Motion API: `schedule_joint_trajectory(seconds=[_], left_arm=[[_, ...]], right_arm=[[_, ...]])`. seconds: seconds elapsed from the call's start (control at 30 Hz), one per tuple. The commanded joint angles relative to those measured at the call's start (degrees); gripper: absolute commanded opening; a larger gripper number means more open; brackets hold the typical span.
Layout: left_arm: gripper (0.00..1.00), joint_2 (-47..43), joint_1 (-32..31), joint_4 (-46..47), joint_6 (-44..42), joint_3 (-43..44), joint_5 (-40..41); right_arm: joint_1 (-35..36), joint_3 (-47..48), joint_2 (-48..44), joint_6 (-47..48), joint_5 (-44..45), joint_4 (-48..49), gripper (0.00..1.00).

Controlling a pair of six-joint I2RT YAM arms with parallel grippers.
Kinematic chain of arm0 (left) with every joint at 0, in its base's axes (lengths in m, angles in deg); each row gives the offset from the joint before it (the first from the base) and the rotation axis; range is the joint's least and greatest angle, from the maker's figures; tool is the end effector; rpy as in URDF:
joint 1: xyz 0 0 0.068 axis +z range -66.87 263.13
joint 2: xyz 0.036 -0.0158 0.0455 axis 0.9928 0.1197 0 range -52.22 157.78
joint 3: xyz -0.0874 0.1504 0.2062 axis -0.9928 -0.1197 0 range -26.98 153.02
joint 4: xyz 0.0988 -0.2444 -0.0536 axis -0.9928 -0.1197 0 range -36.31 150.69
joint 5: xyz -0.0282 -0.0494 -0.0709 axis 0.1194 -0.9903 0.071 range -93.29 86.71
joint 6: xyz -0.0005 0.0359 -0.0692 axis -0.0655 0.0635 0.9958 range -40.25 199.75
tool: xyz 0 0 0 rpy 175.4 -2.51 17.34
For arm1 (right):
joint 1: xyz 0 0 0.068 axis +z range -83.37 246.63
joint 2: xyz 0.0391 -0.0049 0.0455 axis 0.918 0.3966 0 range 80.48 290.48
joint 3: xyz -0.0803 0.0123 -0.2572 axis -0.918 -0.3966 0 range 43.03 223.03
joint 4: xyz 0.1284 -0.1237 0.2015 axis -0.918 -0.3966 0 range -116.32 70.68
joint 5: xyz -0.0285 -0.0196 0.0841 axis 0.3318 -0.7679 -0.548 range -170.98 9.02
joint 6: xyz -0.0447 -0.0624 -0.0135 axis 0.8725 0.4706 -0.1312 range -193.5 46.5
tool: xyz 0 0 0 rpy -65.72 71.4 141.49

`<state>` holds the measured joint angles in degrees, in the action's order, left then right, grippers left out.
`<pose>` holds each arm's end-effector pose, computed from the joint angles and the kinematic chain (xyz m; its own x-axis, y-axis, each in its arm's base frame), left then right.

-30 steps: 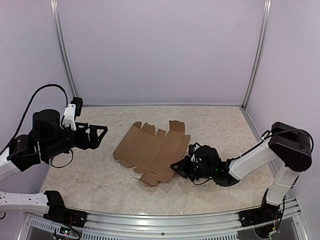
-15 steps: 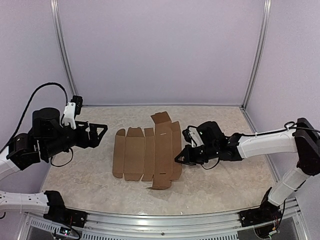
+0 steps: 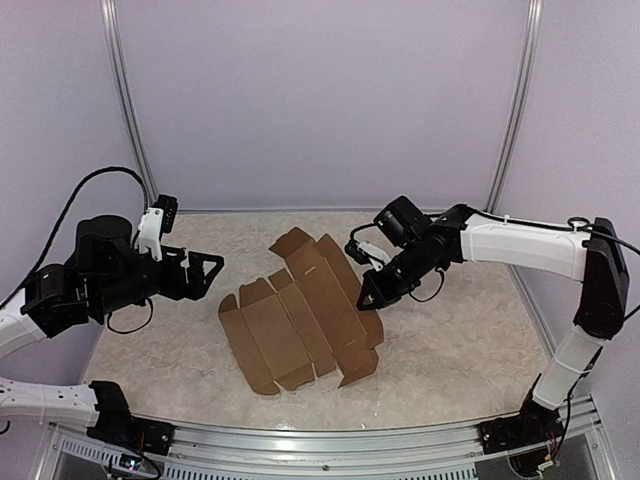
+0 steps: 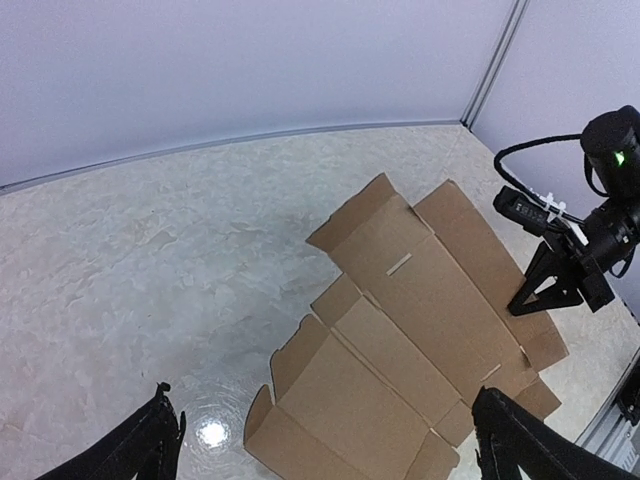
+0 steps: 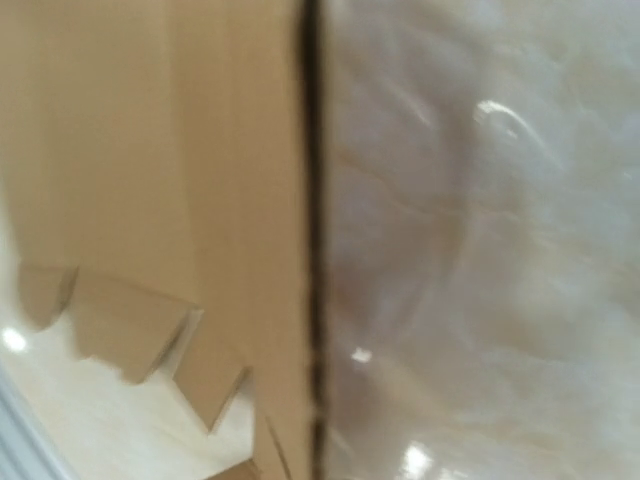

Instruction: Fold the paper box

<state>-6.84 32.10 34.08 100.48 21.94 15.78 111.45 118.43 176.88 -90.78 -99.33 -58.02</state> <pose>0.1500 -0.1508 0.3211 -0.4237 -0.0082 -0.9058 0.4231 0.8824 -0.2058 0.2521 0.2799 0.2194 -0.8171 -0.4143 -0.4010 -0.5644 0.7167 0.4095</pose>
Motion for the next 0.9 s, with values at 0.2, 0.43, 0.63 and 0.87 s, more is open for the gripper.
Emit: schedule_joint_trajectory(seconds=[0.2,0.43,0.63,0.87], left_arm=[[0.99,-1.85,-0.74,-1.21,0.61,1.07,-0.97],[0.99,-2.28,-0.83,-1.09,1.09,0.58,-0.96],[0.99,-1.66,-0.96,-1.06,1.58,0.3,-0.9],[0.99,-0.81,-1.05,-1.19,2.61,-0.59,0.35]], right_arm=[[-0.48,15.2,11.91,13.07,13.01,-17.07,0.0],[1.13,24.23,21.31,20.26,20.72,-23.23,0.0],[5.82,29.32,26.45,24.62,31.81,-25.27,0.0],[9.16,29.11,26.63,30.07,41.73,-21.58,0.0]])
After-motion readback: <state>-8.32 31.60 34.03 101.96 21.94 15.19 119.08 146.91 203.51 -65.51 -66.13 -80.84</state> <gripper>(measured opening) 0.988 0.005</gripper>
